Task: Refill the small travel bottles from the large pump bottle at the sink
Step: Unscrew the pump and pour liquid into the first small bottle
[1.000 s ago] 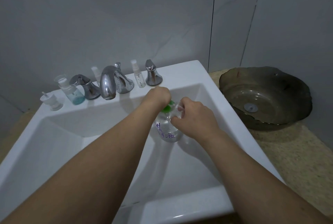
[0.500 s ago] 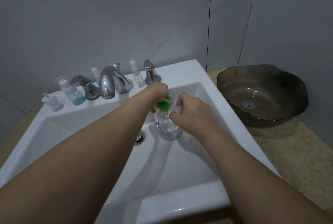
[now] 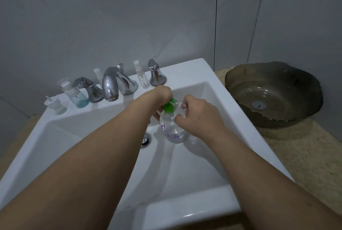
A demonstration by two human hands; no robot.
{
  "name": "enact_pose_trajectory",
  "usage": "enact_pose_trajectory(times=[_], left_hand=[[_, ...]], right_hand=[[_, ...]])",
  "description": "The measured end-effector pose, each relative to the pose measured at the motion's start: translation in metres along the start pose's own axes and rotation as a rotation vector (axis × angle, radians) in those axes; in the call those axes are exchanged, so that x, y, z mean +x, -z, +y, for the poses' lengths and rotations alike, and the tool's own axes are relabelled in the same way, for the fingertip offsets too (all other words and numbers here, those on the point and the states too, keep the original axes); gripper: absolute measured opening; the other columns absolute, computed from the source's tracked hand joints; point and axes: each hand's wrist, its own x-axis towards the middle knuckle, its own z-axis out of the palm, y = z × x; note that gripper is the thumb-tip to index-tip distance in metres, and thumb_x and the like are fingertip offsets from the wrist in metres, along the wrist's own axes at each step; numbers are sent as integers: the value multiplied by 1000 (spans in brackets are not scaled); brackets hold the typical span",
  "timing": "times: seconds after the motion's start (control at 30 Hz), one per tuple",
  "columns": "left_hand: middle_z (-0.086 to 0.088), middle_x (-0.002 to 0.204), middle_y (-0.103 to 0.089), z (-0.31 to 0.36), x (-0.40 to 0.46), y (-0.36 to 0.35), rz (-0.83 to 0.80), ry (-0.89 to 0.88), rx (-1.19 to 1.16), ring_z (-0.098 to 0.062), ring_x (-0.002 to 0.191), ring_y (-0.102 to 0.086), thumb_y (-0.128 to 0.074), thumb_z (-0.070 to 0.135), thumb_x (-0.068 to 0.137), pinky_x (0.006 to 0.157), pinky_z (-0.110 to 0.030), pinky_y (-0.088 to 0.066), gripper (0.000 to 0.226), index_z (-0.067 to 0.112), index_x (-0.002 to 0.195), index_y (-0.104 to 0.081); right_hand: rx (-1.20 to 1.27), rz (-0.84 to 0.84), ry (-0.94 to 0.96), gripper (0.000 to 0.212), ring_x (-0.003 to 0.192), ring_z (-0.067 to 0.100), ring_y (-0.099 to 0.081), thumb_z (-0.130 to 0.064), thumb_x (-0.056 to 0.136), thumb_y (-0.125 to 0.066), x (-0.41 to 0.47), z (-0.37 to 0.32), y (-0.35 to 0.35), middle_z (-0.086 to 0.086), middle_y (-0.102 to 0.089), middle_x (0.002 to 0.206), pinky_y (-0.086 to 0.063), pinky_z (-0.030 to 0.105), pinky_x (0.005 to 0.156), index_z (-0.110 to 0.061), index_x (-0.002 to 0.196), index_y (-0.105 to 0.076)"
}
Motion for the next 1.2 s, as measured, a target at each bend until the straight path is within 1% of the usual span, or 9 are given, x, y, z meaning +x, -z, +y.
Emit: enact_pose_trajectory(times=[0.07,0.17,0.27,0.33,0.43,0.47,0.83,1.07,1.2], left_hand=[[-19,95,-63,-2,2,-4,2,10,-37,-33,77,-59,-26,8,94,66,-41,-47,31,2,79,-53],[-25,113,-60,0,3,-10,21,1,-36,-35,84,-58,-27,3,95,52,-38,-42,28,0,76,-48],[-23,106,-59,1,5,-11,20,-8,8,-34,80,-58,-27,5,97,49,-36,-39,29,0,75,-46],[-18,97,-61,0,6,-7,10,-7,25,-30,72,-58,-28,10,97,54,-35,-43,30,1,78,-49],[-13,93,-68,3,7,2,-39,17,63,-34,85,-66,-31,23,92,85,-47,-49,34,4,88,-58],[-12,93,-69,4,6,4,-44,20,74,-34,87,-67,-31,26,90,88,-49,-48,36,4,90,-60],[-11,93,-69,1,3,4,-18,-7,69,-33,86,-67,-30,25,89,89,-47,-48,37,6,93,-62],[-23,104,-66,-6,14,-9,82,-3,-78,-40,93,-65,-31,10,88,85,-53,-54,37,-3,105,-61],[-27,106,-65,-4,13,-11,96,-3,-91,-42,93,-64,-33,8,89,85,-54,-53,35,-5,108,-60]], right_hand=[[-25,-14,-5,28,76,25,-52,-39,78,-62,-1,0,1,-2,-59,85,-38,31,67,-19,94,-49],[-48,-35,-23,29,79,27,-54,-40,78,-63,-1,0,0,-1,-58,84,-40,32,68,-19,95,-50],[-50,-39,-28,30,83,27,-58,-40,78,-62,0,0,0,0,-63,88,-44,33,72,-19,97,-52],[-55,-23,-13,30,85,27,-59,-40,78,-62,0,0,0,0,-63,89,-43,33,71,-20,97,-52],[-32,13,7,30,85,24,-58,-40,79,-61,2,0,2,-3,-63,90,-40,32,70,-21,101,-52],[-23,24,8,31,84,24,-58,-40,79,-62,2,0,2,-3,-63,91,-41,32,70,-22,102,-52],[-13,45,19,32,84,22,-59,-42,78,-62,2,2,-1,-4,-64,90,-42,32,71,-23,102,-52],[-44,19,22,29,85,26,-59,-41,77,-62,2,3,-4,-1,-64,90,-40,31,69,-22,94,-48],[-42,-2,-8,32,88,25,-60,-43,76,-62,3,4,-5,-1,-65,93,-41,32,71,-22,99,-52]])
